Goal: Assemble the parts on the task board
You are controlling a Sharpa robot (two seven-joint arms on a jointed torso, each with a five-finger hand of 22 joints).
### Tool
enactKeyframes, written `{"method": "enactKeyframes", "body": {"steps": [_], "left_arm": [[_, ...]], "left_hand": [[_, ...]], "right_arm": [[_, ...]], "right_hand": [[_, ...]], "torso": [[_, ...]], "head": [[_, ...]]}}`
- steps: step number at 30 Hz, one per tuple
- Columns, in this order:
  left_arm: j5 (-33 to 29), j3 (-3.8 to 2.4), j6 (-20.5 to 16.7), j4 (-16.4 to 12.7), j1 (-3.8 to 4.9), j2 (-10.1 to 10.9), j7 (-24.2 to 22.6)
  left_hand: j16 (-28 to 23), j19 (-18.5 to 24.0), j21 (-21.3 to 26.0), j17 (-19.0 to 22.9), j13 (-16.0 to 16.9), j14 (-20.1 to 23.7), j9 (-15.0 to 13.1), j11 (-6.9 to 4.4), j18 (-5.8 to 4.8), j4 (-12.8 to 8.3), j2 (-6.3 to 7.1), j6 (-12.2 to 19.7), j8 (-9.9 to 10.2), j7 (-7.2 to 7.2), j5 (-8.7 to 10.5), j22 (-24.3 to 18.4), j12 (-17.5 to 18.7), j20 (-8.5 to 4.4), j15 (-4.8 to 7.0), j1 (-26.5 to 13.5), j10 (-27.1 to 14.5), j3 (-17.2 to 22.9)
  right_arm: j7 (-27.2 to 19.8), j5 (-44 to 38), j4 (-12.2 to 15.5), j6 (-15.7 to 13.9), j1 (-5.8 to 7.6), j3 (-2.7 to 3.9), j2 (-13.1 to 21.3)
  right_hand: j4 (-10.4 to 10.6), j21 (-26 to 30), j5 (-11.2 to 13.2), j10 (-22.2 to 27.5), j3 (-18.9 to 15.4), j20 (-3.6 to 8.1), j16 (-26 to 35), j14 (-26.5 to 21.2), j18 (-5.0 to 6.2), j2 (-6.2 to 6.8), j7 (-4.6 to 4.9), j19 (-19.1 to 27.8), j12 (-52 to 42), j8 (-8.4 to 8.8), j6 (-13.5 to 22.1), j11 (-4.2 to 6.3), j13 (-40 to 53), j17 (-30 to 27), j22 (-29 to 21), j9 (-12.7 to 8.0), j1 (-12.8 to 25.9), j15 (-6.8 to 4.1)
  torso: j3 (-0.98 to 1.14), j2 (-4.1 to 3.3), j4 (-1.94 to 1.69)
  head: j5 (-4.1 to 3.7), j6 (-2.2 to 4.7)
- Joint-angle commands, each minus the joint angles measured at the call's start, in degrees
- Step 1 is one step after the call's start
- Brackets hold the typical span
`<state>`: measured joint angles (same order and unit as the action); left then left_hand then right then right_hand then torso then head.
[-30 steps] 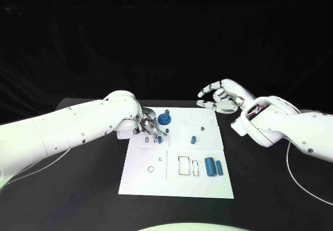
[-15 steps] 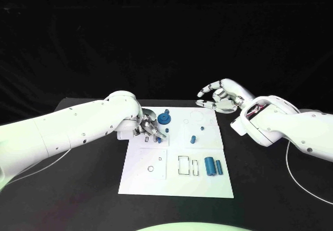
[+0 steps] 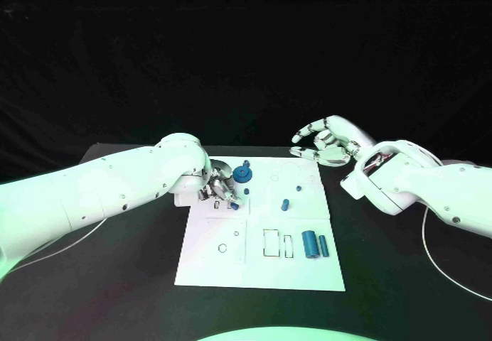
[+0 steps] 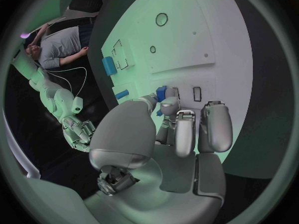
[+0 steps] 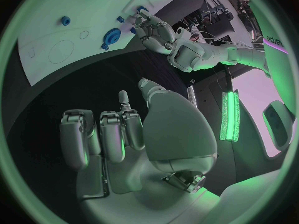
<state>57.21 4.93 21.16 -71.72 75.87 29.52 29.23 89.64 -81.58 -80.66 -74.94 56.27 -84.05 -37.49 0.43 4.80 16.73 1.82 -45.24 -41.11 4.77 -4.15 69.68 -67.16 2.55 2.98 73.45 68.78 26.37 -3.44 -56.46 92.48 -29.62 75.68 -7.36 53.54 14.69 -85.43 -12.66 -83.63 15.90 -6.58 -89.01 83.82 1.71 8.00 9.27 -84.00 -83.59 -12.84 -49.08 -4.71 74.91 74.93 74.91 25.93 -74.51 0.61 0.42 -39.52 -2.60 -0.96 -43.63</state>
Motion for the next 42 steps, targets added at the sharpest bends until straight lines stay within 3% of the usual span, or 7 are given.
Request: {"method": "enactKeyframes", "body": {"steps": [1,4,8,12,17,25,42], "left_arm": [[-3.35,-0.01,-0.87,-0.11,-0.02,0.06,-0.23],[-4.12,-0.01,-1.15,-0.03,-0.01,0.21,-0.23],[-5.31,-0.01,-1.58,-0.09,-0.01,0.47,-0.24],[-6.43,-0.04,-2.73,-0.64,-0.01,1.17,-0.34],[-6.53,-0.10,-5.76,-2.20,0.00,2.61,-0.61],[-0.92,-0.11,-10.32,-5.23,-0.59,4.63,-0.90],[9.79,-0.14,-14.83,-7.03,-4.27,5.60,-0.74]], "left_hand": [[0.30,0.02,-0.19,-14.96,-0.27,-5.92,-2.25,-0.34,-0.77,-1.42,4.03,0.15,-1.19,-0.51,-0.85,0.04,0.42,-0.35,0.48,-1.86,-0.03,9.56],[0.26,-0.02,-0.18,-14.89,-0.26,-5.90,-4.29,-0.44,-0.80,-3.95,6.40,0.20,-2.17,-0.59,-1.07,0.14,0.26,-0.33,0.62,-5.77,0.37,16.48],[0.18,-0.03,-0.13,-14.77,-0.03,-5.86,-6.39,-0.73,-0.78,-7.76,6.69,0.44,-3.41,-0.84,-1.98,0.14,0.05,-0.51,0.80,-7.47,0.76,21.69],[0.15,-0.03,-0.09,-14.71,0.39,-5.84,-8.36,-0.70,-0.78,-11.38,7.13,0.81,-4.50,-0.80,-7.48,0.14,-0.33,-0.52,0.83,-9.46,1.20,25.36],[0.14,-0.28,-0.35,-14.70,1.24,-5.84,-9.32,-0.82,-0.88,-13.36,7.17,0.70,-5.00,-0.87,-9.13,0.67,-1.05,-0.50,0.92,-10.15,2.01,26.50],[-0.05,-0.27,-0.29,-14.40,1.83,-5.75,-10.19,-0.95,-0.85,-14.93,7.57,0.28,-5.31,-0.98,-12.35,0.57,-1.55,-0.60,1.06,-11.15,2.66,27.28],[-0.19,-0.18,-0.16,-14.16,2.31,-5.68,-10.41,-1.05,-0.79,-15.38,7.74,-0.02,-5.44,-1.08,-13.06,0.28,-1.94,-0.64,1.15,-11.19,3.12,27.40]], "right_arm": [[0.16,-0.61,-0.10,0.87,-0.08,-0.01,-0.06],[0.20,-0.61,-0.22,0.91,-0.12,-0.01,-0.10],[0.24,-0.59,-0.33,1.01,-0.19,-0.02,-0.19],[0.27,-0.56,-0.39,1.11,-0.31,-0.02,-0.22],[0.32,-0.55,-0.53,1.12,-0.37,-0.03,-0.06],[0.34,-0.55,-0.60,1.10,-0.40,-0.03,0.18],[0.07,1.69,-0.61,1.01,-0.46,-0.04,0.28]], "right_hand": [[0.28,0.16,-0.43,-0.26,0.22,0.26,0.19,5.27,-0.36,0.11,0.02,-3.07,0.07,-0.18,-0.27,0.22,8.12,10.98,11.09,-0.01,0.12,-0.29],[0.28,0.18,-0.58,-0.23,0.25,0.27,0.18,5.28,-0.36,0.12,0.02,-3.06,0.10,-0.20,-0.26,0.22,8.09,11.02,11.08,-0.02,0.10,-0.30],[0.53,0.28,-1.24,-0.24,0.34,0.29,0.20,5.26,-0.33,0.09,0.02,-3.01,0.10,-0.25,-0.26,0.22,8.08,10.95,11.00,-0.03,0.34,-0.30],[0.83,0.37,-1.82,-0.22,0.39,0.30,0.23,5.24,-0.31,0.07,0.02,-2.97,0.13,-0.28,-0.22,0.22,8.05,10.87,10.95,-0.06,0.65,-0.31],[0.88,0.37,-1.91,-0.20,0.38,0.30,0.24,5.24,-0.31,0.09,0.02,-2.97,0.16,-0.29,-0.21,0.22,8.02,10.85,10.95,-0.06,0.71,-0.31],[1.02,0.37,-2.05,-0.21,0.38,0.30,0.23,5.25,-0.31,0.09,0.01,-2.98,0.15,-0.31,-0.22,0.22,8.03,10.88,10.96,-0.06,0.87,-0.31],[1.26,0.55,-2.23,-0.18,0.40,0.31,0.25,5.24,-0.26,-0.01,0.00,-2.87,0.18,-0.36,-0.24,0.22,7.99,10.83,10.81,-0.07,1.12,-0.32]], "torso": [[0.02,-0.01,-0.06],[0.01,0.00,-0.08],[0.00,-0.02,-0.09],[0.00,-0.03,-0.07],[0.01,0.00,-0.16],[0.08,-0.04,-0.17],[0.07,-0.01,-0.17]], "head": [[-0.13,-0.03],[-0.16,-0.06],[-0.23,-0.04],[-0.06,0.06],[-0.05,-0.05],[0.02,-0.48],[0.29,-0.28]]}}
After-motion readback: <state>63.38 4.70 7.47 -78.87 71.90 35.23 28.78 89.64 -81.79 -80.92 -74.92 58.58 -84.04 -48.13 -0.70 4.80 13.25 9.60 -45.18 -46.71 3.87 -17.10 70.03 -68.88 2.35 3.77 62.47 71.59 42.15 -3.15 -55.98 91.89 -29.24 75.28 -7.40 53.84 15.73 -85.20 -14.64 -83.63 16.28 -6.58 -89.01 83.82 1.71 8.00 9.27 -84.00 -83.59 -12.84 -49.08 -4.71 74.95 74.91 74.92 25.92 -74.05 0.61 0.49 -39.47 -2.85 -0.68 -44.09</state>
